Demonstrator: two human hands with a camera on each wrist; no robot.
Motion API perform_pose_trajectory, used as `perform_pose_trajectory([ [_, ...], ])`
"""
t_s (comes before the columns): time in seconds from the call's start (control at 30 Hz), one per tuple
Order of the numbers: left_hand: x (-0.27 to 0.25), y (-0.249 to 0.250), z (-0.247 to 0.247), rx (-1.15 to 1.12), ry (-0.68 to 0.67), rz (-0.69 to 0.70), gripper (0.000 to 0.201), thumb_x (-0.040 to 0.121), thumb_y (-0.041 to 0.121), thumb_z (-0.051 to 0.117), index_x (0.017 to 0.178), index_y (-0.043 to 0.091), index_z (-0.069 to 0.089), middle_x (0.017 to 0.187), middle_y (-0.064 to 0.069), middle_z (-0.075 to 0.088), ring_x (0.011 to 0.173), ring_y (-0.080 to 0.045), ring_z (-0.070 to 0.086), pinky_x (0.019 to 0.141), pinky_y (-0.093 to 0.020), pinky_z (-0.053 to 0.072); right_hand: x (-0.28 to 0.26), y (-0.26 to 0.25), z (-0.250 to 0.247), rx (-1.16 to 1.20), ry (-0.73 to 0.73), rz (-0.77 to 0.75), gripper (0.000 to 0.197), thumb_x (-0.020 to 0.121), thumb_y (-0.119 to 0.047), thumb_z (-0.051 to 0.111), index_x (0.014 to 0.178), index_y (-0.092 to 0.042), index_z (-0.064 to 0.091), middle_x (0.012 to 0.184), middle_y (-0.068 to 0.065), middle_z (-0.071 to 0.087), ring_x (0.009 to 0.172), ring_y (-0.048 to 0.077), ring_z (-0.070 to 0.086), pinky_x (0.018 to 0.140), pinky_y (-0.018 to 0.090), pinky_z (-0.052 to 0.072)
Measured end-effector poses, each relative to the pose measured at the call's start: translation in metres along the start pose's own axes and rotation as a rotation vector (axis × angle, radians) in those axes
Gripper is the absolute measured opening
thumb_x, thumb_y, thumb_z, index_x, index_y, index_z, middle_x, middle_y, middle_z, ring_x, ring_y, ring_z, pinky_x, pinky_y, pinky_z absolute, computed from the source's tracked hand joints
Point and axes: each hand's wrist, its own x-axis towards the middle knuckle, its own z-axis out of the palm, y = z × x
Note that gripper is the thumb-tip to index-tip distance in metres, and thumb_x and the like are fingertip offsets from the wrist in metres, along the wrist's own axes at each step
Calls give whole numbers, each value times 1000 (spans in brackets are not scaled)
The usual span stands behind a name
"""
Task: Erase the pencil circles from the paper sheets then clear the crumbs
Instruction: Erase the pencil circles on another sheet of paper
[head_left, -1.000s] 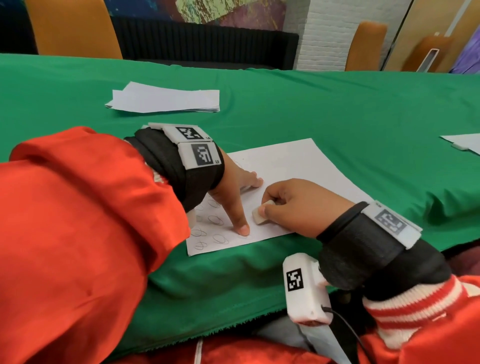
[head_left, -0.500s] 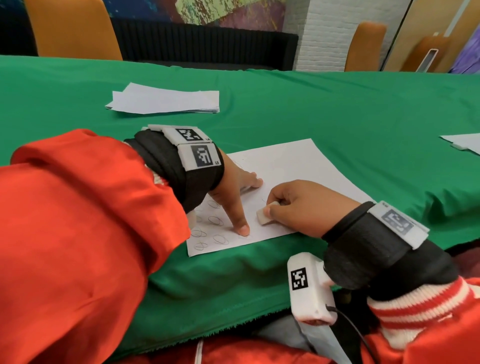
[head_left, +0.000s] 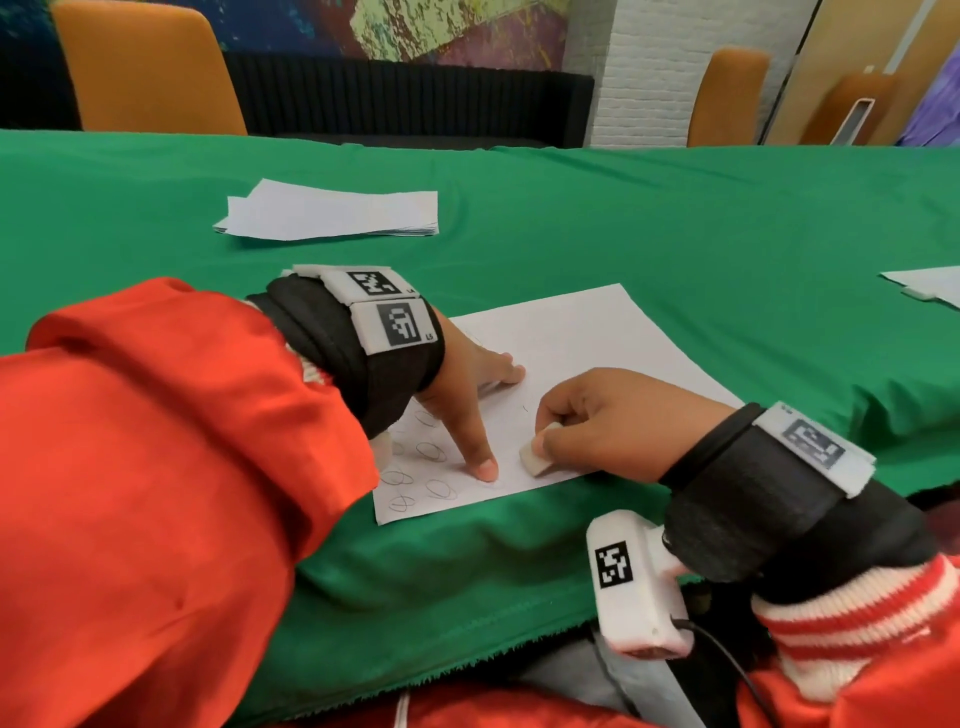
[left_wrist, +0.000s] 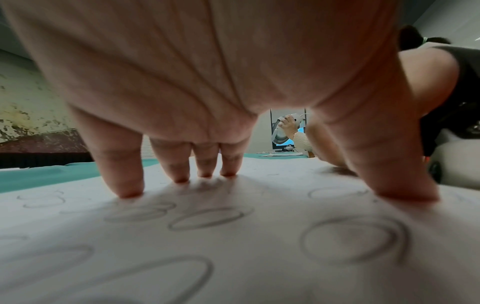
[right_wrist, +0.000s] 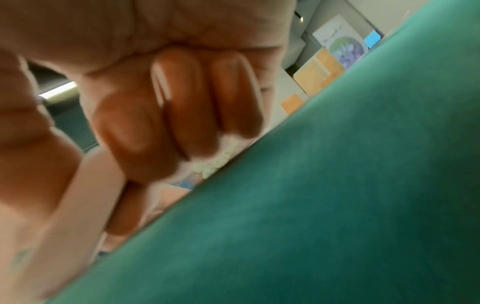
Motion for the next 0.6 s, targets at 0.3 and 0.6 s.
perform_pose_trajectory([
  [0.3, -6, 2, 1, -21, 37, 15, 108, 75, 52, 71, 152, 25, 1, 159, 8, 2, 145, -12, 10, 118, -33, 10, 5, 10, 1, 63, 30, 32, 24, 82, -30, 65, 66, -18, 53, 53, -7, 47, 51, 6, 41, 53, 21, 34],
  [0.6, -31, -15, 12, -36, 13, -61, 98, 78, 54, 67, 152, 32, 6, 158, 13, 6, 145, -10, 12, 116, -29, 11, 7, 17, 6, 126, 57, 4, 18, 83, -29, 64, 71, -18, 56, 55, -8, 47, 50, 6, 40, 52, 21, 32],
])
